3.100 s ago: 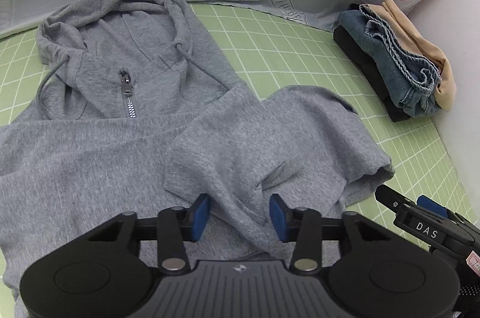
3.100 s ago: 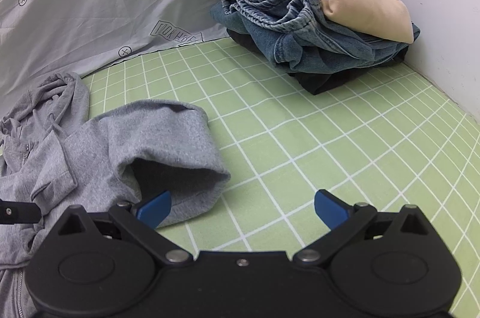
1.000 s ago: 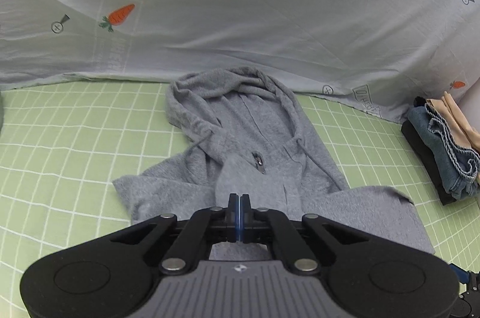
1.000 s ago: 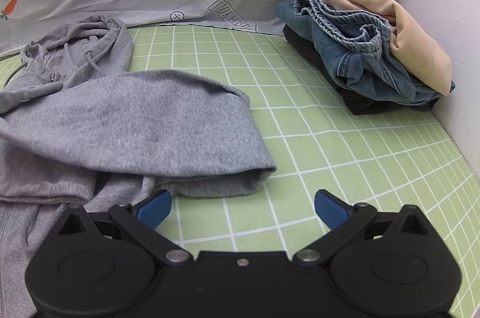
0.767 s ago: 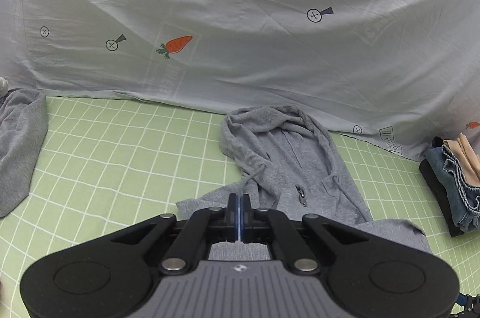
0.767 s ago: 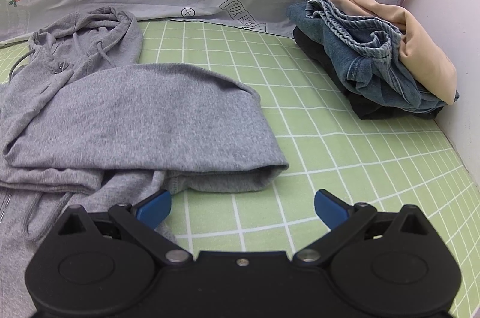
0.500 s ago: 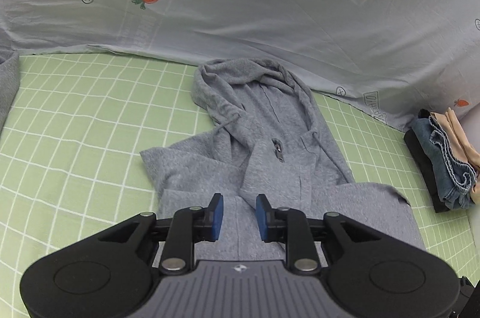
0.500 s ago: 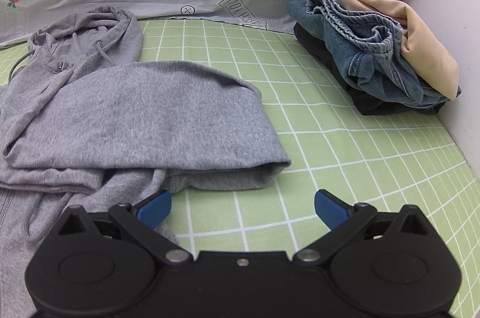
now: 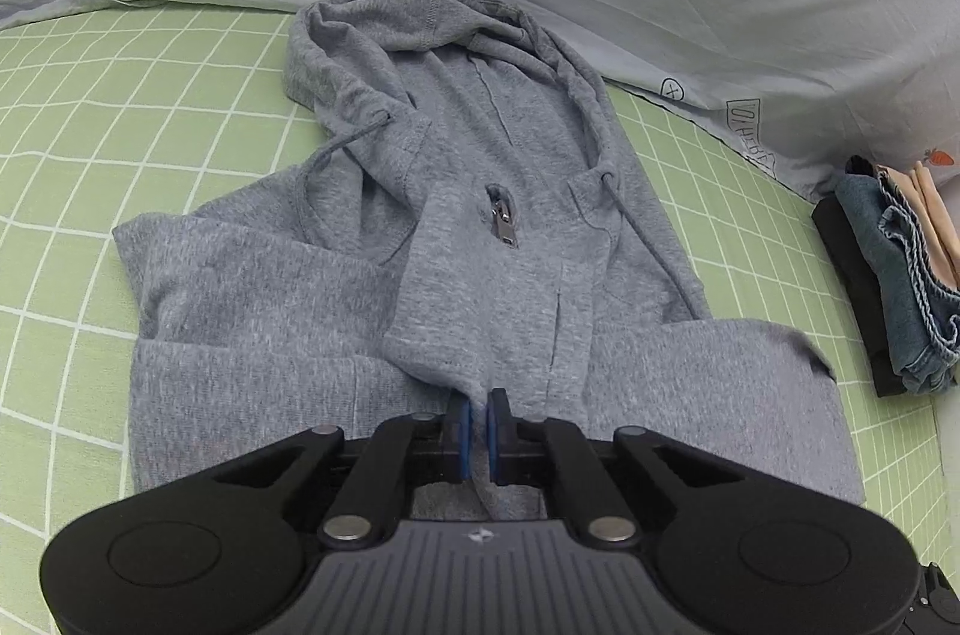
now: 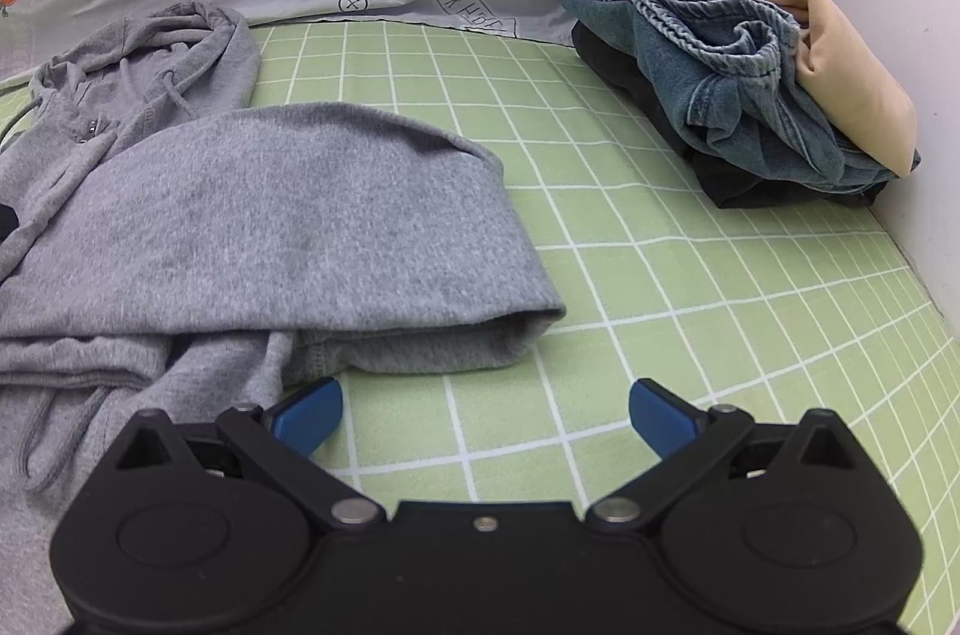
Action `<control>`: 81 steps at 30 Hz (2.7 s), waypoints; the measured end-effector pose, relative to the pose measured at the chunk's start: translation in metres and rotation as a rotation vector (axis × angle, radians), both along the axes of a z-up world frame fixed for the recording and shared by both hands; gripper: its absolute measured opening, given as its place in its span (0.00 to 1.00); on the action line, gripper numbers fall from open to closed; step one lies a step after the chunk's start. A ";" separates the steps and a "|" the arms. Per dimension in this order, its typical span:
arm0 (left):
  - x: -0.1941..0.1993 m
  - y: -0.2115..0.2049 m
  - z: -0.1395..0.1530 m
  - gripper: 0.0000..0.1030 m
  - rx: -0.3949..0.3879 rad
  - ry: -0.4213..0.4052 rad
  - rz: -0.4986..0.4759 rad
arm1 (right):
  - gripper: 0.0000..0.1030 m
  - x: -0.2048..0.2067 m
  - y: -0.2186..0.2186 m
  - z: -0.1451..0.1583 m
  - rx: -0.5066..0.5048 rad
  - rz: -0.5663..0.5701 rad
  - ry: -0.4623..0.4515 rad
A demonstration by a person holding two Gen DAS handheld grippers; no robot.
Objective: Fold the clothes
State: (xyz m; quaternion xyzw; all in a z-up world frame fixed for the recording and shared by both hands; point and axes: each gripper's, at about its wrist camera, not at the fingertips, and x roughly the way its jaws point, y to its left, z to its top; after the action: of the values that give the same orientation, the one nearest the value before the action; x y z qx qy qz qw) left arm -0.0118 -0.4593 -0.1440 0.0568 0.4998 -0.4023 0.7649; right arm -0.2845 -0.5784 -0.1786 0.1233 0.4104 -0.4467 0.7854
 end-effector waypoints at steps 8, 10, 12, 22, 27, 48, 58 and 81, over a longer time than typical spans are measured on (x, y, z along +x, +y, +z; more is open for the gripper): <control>-0.002 0.024 0.054 0.05 -0.148 -0.109 0.042 | 1.00 0.003 0.002 0.001 -0.027 0.019 0.024; 0.000 0.037 0.073 0.05 -0.182 -0.151 0.070 | 1.00 0.003 0.004 0.001 -0.038 0.025 0.031; 0.004 0.051 0.088 0.05 -0.204 -0.187 0.105 | 1.00 0.004 0.005 0.001 -0.049 0.032 0.040; 0.045 0.131 0.110 0.05 -0.158 -0.263 0.346 | 1.00 0.007 0.009 0.002 -0.077 0.056 0.069; 0.060 0.168 0.110 0.05 -0.135 -0.264 0.447 | 1.00 0.010 0.011 0.002 -0.087 0.072 0.088; 0.079 0.240 0.042 0.24 0.103 -0.132 0.753 | 0.92 0.037 0.021 0.036 -0.062 0.176 -0.021; 0.059 0.195 0.031 0.39 0.045 -0.077 0.550 | 0.18 0.075 0.014 0.036 0.186 0.311 -0.222; 0.040 0.133 -0.008 0.40 0.112 -0.023 0.358 | 0.39 0.109 -0.044 0.032 0.192 0.159 -0.307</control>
State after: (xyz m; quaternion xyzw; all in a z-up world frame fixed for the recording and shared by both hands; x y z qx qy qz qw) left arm 0.0280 -0.3259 -0.1520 0.0141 0.5146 -0.2309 0.8256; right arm -0.1757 -0.6227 -0.1466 0.2312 0.3351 -0.3180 0.8562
